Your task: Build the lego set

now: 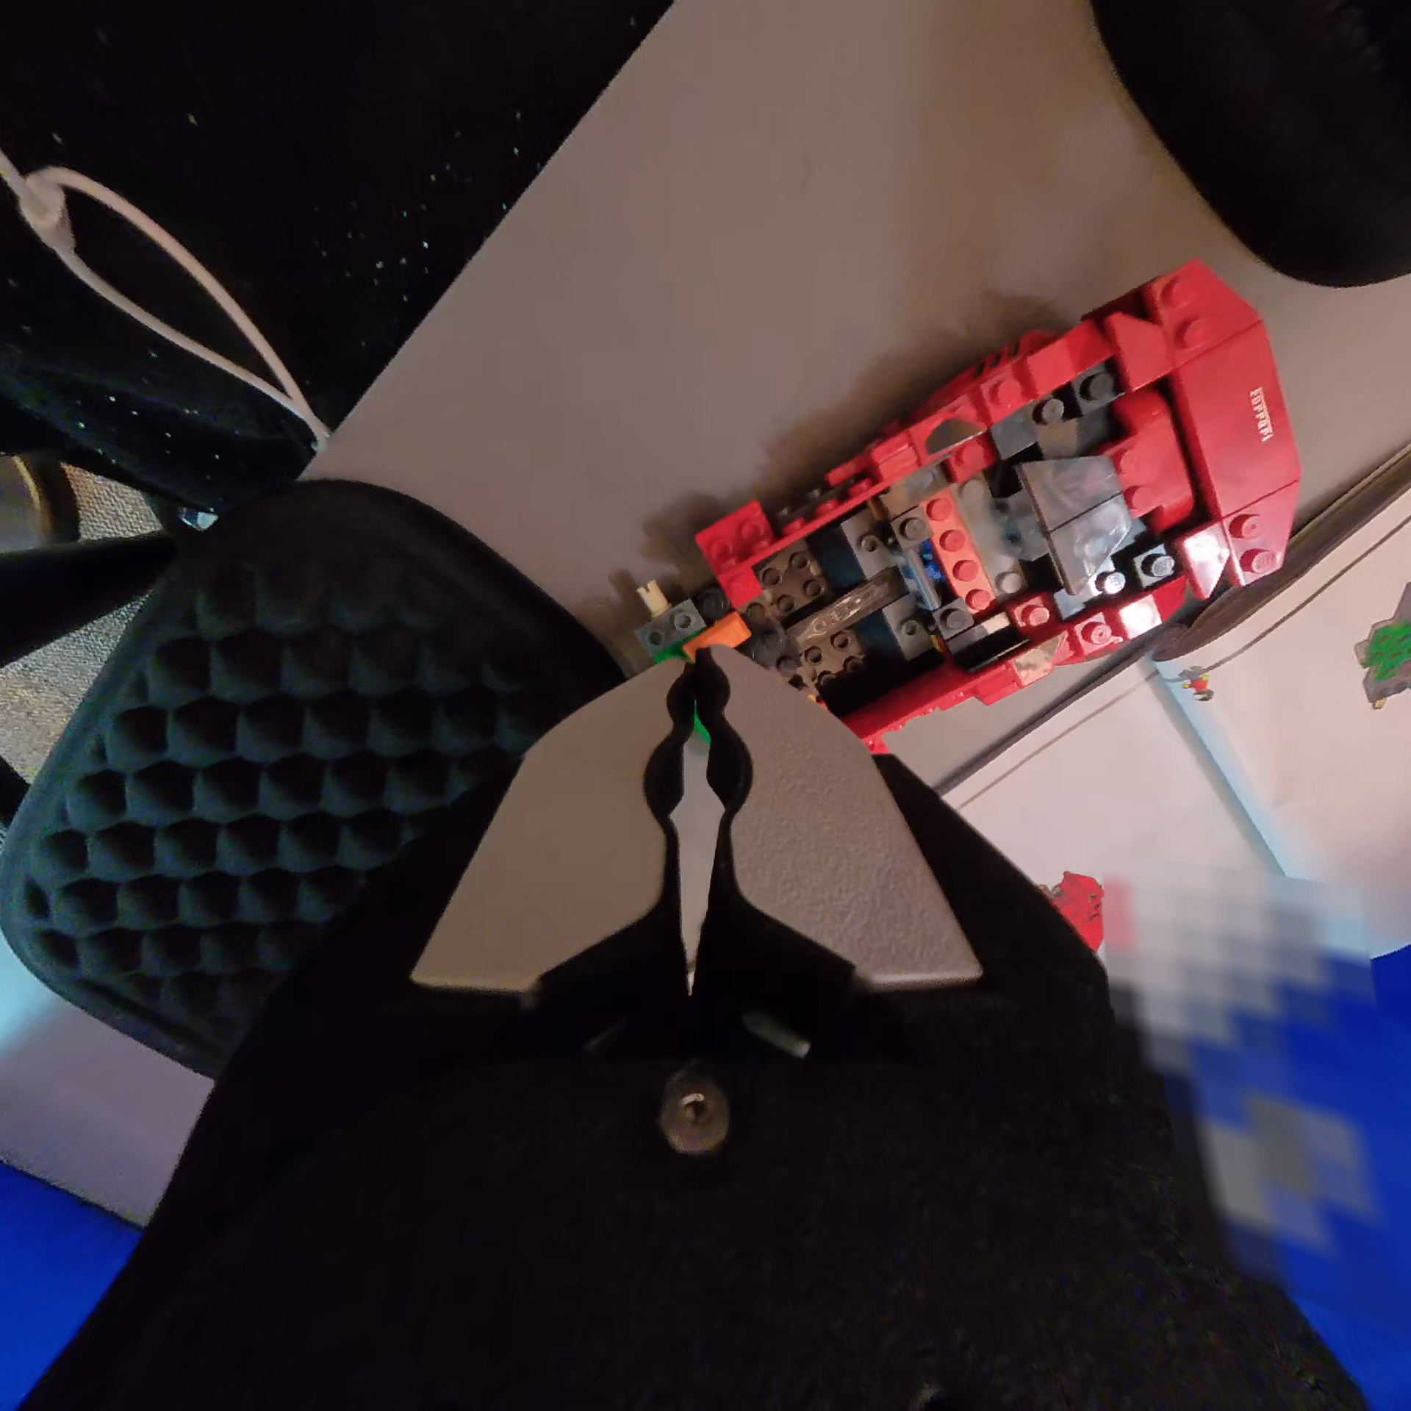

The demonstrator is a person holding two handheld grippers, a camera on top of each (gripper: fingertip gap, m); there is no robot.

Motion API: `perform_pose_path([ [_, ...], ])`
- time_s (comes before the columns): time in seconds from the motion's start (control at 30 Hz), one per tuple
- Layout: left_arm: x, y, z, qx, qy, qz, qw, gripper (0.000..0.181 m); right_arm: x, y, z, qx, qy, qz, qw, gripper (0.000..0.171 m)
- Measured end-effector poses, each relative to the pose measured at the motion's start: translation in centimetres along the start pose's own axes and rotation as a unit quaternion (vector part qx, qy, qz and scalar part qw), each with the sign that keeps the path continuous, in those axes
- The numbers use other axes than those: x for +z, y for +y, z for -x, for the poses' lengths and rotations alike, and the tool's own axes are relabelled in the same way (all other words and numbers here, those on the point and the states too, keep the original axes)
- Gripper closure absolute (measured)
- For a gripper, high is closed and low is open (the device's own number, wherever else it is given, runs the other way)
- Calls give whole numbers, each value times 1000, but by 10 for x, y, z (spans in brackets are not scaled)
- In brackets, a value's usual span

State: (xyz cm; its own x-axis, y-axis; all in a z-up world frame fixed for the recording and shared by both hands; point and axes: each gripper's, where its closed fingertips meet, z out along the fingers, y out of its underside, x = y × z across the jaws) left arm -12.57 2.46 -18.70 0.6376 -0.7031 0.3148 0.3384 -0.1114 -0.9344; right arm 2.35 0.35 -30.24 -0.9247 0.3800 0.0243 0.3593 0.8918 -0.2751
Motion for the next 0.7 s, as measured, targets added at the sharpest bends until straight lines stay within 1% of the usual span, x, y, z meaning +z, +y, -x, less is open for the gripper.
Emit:
perform_pose_path([
  [0.37,0,0,1,-3,-1,1,1000,168,2,-5,-1,4,7,-13,1000,171],
  [0.53,0,0,1,-2,-1,1,1000,168,1,4,-3,17,10,-4,1000,171],
  [0.7,0,0,1,-4,-1,0,1000,168,3,0,-2,17,8,-14,1000,171],
])
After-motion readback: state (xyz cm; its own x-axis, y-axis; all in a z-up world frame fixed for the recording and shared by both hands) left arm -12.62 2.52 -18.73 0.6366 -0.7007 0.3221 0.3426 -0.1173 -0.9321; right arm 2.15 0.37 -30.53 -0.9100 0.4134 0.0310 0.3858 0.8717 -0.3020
